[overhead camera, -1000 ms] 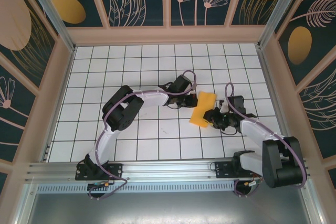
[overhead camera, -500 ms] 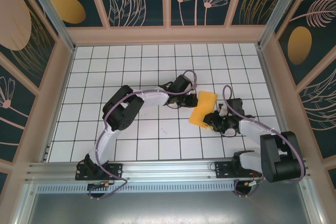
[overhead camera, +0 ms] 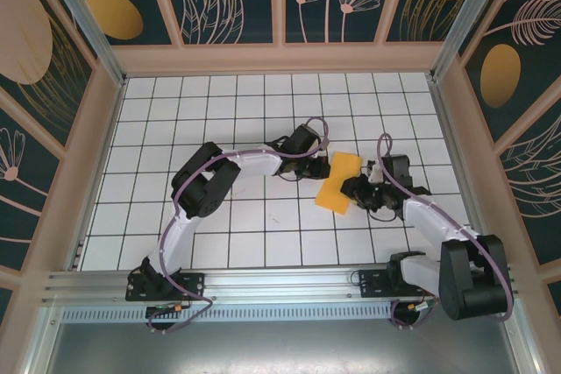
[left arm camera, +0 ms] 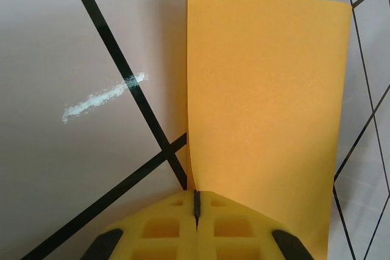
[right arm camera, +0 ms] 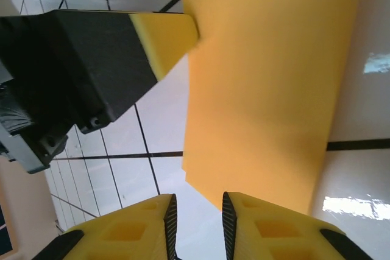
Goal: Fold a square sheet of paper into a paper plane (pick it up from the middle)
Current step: Fold the square sheet of paper in half at the center of the table.
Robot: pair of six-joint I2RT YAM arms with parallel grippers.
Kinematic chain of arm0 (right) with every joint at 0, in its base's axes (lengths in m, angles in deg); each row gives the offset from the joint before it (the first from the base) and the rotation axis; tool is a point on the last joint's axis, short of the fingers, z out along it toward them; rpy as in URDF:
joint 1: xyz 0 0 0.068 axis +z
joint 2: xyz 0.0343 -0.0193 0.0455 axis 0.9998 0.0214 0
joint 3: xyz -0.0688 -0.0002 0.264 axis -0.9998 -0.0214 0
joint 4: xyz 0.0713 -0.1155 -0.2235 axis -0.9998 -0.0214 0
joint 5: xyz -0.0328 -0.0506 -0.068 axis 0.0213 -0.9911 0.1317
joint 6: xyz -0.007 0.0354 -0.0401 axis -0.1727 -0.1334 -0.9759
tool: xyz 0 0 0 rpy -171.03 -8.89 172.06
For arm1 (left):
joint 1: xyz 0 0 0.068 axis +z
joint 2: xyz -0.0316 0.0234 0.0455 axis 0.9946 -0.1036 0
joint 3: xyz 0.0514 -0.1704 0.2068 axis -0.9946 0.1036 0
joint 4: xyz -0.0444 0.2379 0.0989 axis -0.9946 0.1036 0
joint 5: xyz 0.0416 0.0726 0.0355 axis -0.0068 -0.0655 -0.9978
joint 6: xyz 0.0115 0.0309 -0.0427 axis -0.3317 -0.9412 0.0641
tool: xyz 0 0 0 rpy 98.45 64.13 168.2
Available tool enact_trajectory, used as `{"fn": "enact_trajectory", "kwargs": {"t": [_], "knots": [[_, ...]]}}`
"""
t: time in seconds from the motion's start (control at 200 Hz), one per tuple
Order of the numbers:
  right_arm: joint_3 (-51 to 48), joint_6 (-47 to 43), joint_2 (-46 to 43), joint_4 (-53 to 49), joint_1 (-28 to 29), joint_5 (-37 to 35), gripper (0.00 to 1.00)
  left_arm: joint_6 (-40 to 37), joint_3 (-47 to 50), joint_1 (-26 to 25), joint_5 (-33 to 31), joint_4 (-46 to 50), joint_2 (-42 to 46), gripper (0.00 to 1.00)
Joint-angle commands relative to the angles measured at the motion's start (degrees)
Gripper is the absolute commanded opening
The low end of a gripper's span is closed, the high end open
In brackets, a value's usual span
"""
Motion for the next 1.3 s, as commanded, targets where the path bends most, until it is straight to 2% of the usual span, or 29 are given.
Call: {"fn": "enact_trajectory", "kwargs": {"t": [0.0,0.335,0.465,0.59,0.771,0.891,1.001,1.291], "knots": [[-0.5,0.3,1.4,0.2,-0.2,3.8,0.27,-0.5,-1.7,-0.1,-0.4,1.3,-2.1,0.02],[-5.2,-1.7,5.8,1.6,1.5,7.4,0.26,-0.7,-1.8,-0.1,-0.9,2.7,-3.1,0.01],[-5.4,-2.6,8.5,0.2,1.7,1.8,0.26,-0.7,-1.9,-0.1,-1.2,3.0,-3.3,0.01],[-4.3,-2.6,10.0,0.2,1.7,1.5,0.27,-1.0,-1.9,-0.1,-1.4,3.6,-3.7,0.01],[0.5,-2.0,2.7,-2.3,1.3,2.5,0.29,-1.7,-2.3,-0.1,-1.9,5.1,-4.6,0.01],[4.0,-1.7,-0.1,-2.5,-2.4,-0.4,0.29,-1.9,-2.6,-0.1,-2.1,5.9,-5.1,0.01],[5.8,-3.5,4.4,0.3,-6.1,1.4,0.28,-2.1,-2.9,-0.2,-2.7,6.4,-5.4,0.01],[9.5,-6.2,15.3,5.8,-8.9,3.3,0.26,-2.9,-5.1,-0.1,-2.4,8.0,-6.5,0.01]]}}
